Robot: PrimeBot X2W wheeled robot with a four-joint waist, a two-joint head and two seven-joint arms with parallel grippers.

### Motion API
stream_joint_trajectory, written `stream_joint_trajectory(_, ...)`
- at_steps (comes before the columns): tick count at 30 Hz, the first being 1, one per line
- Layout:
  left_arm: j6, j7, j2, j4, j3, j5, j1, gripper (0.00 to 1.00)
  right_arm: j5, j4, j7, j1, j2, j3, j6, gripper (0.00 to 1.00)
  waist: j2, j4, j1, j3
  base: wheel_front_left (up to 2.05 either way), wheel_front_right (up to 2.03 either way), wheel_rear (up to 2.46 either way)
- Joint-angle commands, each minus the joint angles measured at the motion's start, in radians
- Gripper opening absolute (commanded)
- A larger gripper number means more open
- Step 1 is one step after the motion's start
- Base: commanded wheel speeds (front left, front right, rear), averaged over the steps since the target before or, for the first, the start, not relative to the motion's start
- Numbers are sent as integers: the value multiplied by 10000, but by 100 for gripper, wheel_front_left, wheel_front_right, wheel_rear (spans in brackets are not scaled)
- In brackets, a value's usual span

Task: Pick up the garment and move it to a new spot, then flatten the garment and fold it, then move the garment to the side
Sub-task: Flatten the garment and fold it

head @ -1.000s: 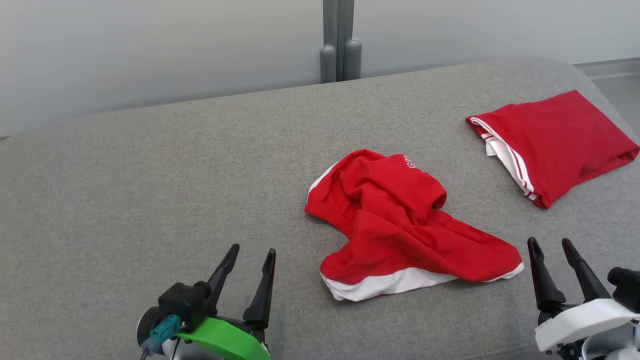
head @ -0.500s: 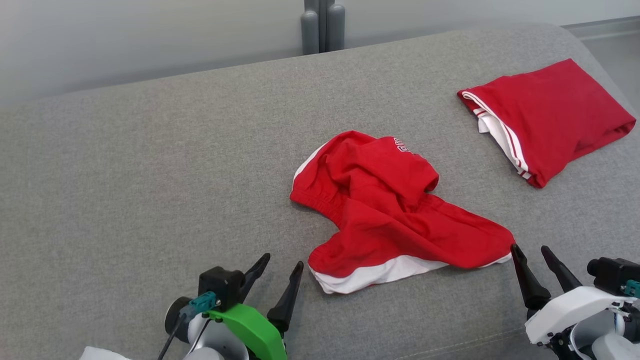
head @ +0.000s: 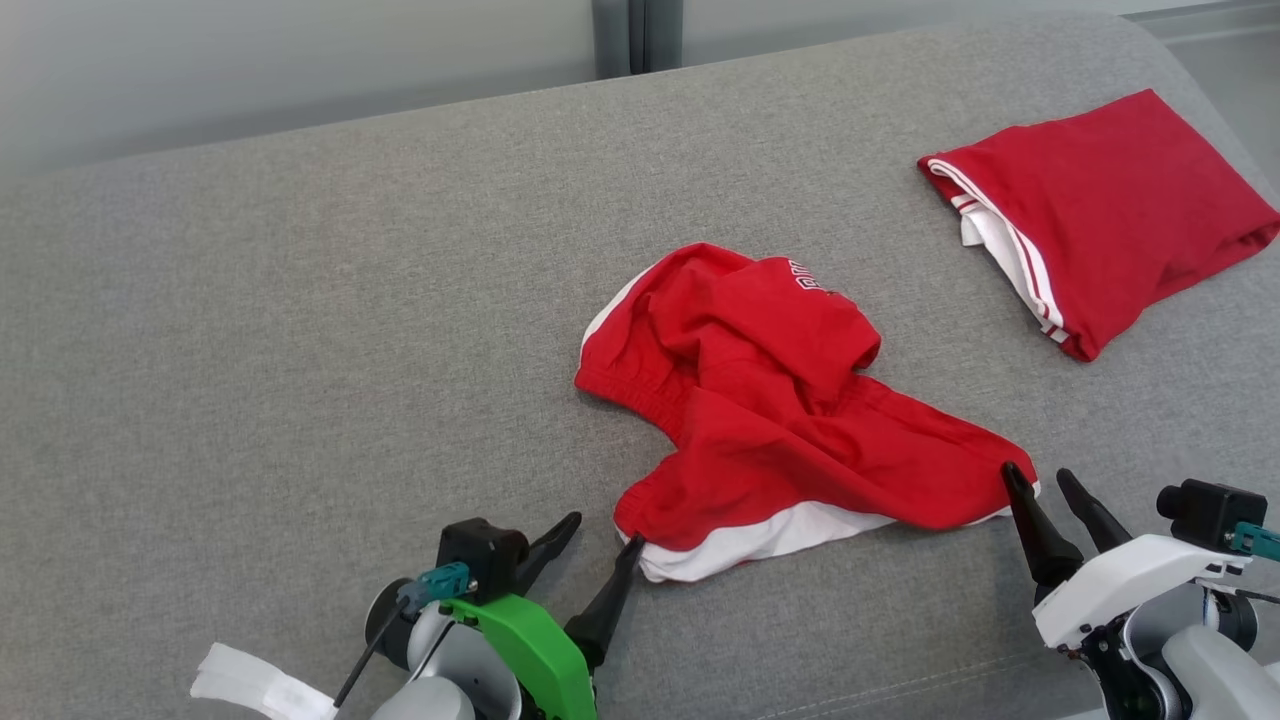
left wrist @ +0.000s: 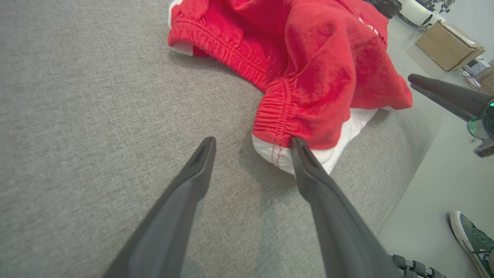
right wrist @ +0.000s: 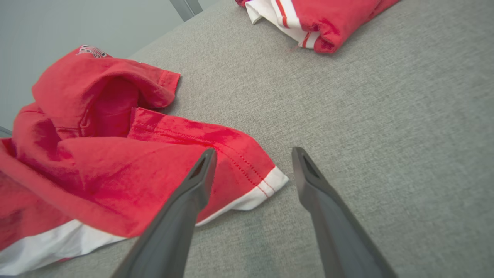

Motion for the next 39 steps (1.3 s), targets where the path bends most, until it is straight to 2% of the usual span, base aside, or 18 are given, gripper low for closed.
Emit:
stream_joint_trajectory(1,-65,15,-31,12,-40,-77,-193,100,158,94,-91,-165,-70,106,0,100,0,30,0,34,0,0,0)
stream_joint_trajectory(17,-460,540,-19,787,-1238,-620,-1237,100,1616,971,-375,-1233,-427,1919,0,100,0,0,0,353,0,0,0)
stream_joint_trajectory(18,-465,553,-10,815,-1305,-691,-1263,100,1683,1000,-397,-1281,-451,2009,0,78,0,-11,0,359,0,0,0)
stream_joint_trajectory(19,-468,585,4,840,-1370,-766,-1281,100,1746,1030,-425,-1316,-469,2092,0,45,0,-18,0,357,0,0,0)
stream_joint_trajectory(20,-471,590,22,848,-1422,-823,-1294,99,1812,1060,-431,-1338,-481,2173,0,23,0,-23,0,349,0,0,0)
stream_joint_trajectory(21,-473,562,40,856,-1468,-869,-1309,71,1882,1098,-440,-1368,-498,2250,0,0,0,-25,0,338,0,0,0)
stream_joint_trajectory(22,-473,534,57,856,-1533,-932,-1310,41,1948,1131,-466,-1400,-523,2325,0,0,0,-24,0,324,0,0,0)
stream_joint_trajectory(23,-474,523,72,852,-1603,-991,-1314,16,2009,1156,-490,-1427,-551,2392,0,0,0,-20,0,308,0,0,0)
stream_joint_trajectory(24,-474,481,96,847,-1656,-1031,-1325,0,2067,1179,-504,-1446,-573,2456,0,0,0,-15,0,289,0,0,0)
stream_joint_trajectory(35,-463,-94,386,593,-1758,-1352,-1261,0,2278,1153,-660,-1420,-740,2841,0,0,0,40,0,-180,0,0,0)
stream_joint_trajectory(39,-260,-359,692,162,-1498,-1423,-1086,0,2057,718,-654,-1345,-780,2496,0,0,0,94,0,-445,0,0,0)
